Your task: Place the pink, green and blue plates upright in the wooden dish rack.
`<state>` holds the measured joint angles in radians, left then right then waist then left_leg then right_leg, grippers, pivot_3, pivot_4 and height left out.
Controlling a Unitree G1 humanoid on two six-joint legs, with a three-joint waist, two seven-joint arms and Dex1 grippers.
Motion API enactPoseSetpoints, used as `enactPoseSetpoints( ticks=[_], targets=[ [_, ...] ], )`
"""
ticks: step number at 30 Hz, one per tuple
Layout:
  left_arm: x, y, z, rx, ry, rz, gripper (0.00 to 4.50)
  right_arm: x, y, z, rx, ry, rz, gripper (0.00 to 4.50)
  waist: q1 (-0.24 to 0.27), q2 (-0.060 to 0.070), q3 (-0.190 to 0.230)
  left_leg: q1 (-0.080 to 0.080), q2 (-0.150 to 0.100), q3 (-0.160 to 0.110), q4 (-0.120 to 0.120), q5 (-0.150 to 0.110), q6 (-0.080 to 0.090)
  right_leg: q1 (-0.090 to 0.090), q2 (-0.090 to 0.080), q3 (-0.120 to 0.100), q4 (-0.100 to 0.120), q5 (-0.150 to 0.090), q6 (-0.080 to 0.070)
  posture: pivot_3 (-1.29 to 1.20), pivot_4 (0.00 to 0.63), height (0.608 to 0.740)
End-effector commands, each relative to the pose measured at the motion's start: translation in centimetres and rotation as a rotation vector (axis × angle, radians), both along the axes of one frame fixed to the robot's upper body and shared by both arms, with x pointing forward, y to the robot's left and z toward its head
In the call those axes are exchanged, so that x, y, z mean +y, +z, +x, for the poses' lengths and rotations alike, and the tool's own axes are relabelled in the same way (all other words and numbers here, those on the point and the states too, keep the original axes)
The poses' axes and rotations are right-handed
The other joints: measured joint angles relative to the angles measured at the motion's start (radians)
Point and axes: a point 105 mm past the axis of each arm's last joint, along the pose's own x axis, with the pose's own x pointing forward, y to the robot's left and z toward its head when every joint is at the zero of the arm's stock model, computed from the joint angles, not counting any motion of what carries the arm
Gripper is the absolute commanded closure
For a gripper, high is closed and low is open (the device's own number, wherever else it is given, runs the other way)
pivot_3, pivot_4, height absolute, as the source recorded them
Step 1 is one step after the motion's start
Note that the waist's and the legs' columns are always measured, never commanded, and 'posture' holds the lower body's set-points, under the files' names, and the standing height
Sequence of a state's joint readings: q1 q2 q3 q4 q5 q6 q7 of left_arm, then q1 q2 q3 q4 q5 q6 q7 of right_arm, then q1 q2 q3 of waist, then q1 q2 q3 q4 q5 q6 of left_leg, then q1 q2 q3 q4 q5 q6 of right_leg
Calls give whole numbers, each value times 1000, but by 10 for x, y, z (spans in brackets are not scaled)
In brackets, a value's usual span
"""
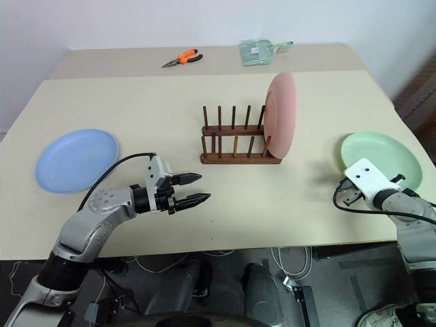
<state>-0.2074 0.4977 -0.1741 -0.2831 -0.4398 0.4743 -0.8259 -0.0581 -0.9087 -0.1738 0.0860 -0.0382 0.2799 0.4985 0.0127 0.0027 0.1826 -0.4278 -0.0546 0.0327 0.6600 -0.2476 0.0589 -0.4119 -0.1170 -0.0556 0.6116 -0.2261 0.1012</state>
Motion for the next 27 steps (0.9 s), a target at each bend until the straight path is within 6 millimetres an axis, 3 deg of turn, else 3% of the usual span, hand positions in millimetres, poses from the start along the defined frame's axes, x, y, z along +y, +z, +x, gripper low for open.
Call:
enactPoseSetpoints(
  ticks=[1, 3, 5, 7, 8, 10, 11, 15, 18, 21, 27],
  targets=[
    [-1, 11, -2, -52, -4, -13, 1318, 11, 46, 13, -168, 40, 17, 4462, -1, 1, 0, 0, 0, 0, 0, 0, 0, 0, 0, 0, 0, 0, 0, 0, 150, 740],
    [0, 13, -1, -53, 8, -24, 1318, 26, 79, 20, -281, 94, 76, 4462, -1, 1, 0, 0, 0, 0, 0, 0, 0, 0, 0, 0, 0, 0, 0, 0, 150, 740],
    [4, 15, 1, -55, 21, -31, 1318, 51, 137, 25, -480, 192, 176, 4462, -4, 3, 1, 0, 0, 0, 0, 0, 0, 0, 0, 0, 0, 0, 0, 0, 150, 740],
    [8, 15, 6, -69, 46, -20, 1318, 89, 201, 16, -682, 369, 382, 4462, -7, 6, 3, -1, 0, 0, 1, 0, 0, -1, 1, 0, 1, 0, 1, 0, 150, 740],
    [10, 15, 9, -77, 61, -18, 1318, 105, 221, 8, -733, 450, 477, 4462, -5, 6, 3, -1, 0, 0, 1, 0, 0, -1, 1, 0, 2, 0, 1, 0, 150, 740],
    [14, 18, 15, -91, 93, -26, 1318, 130, 241, -8, -751, 600, 645, 4462, 4, 5, 3, -1, 1, -1, 1, 0, 0, -2, 1, -1, 3, 1, 3, 0, 150, 740],
    [15, 19, 16, -95, 103, -30, 1318, 138, 245, -13, -737, 646, 696, 4462, 10, 2, 2, -1, 1, -3, 0, 0, 0, -1, 2, -2, 3, 1, 4, 0, 150, 740],
    [26, 19, 24, -107, 156, -36, 1318, 204, 255, -48, -590, 968, 1099, 4462, 22, -1, 0, -1, 0, -7, 1, -3, 0, 0, 1, -1, -2, -1, 3, 0, 150, 740],
    [29, 18, 23, -109, 157, -31, 1318, 231, 243, -51, -474, 1004, 1289, 4462, 22, 0, 1, -2, -2, -4, 1, -4, -1, 0, 0, 2, 0, -1, 2, 0, 150, 740],
    [29, 20, 21, -117, 157, -35, 1318, 242, 220, -34, -403, 881, 1381, 4462, 22, 0, 1, -2, -2, -4, 1, -4, -1, -4, 0, 2, 0, -1, 2, 0, 150, 740],
    [29, 24, 16, -120, 158, -56, 1318, 241, 187, -12, -338, 733, 1390, 4462, 22, 0, 1, -4, -2, -2, 1, -3, 1, -8, -1, 2, 2, -1, 2, 0, 150, 740]
  ],
)
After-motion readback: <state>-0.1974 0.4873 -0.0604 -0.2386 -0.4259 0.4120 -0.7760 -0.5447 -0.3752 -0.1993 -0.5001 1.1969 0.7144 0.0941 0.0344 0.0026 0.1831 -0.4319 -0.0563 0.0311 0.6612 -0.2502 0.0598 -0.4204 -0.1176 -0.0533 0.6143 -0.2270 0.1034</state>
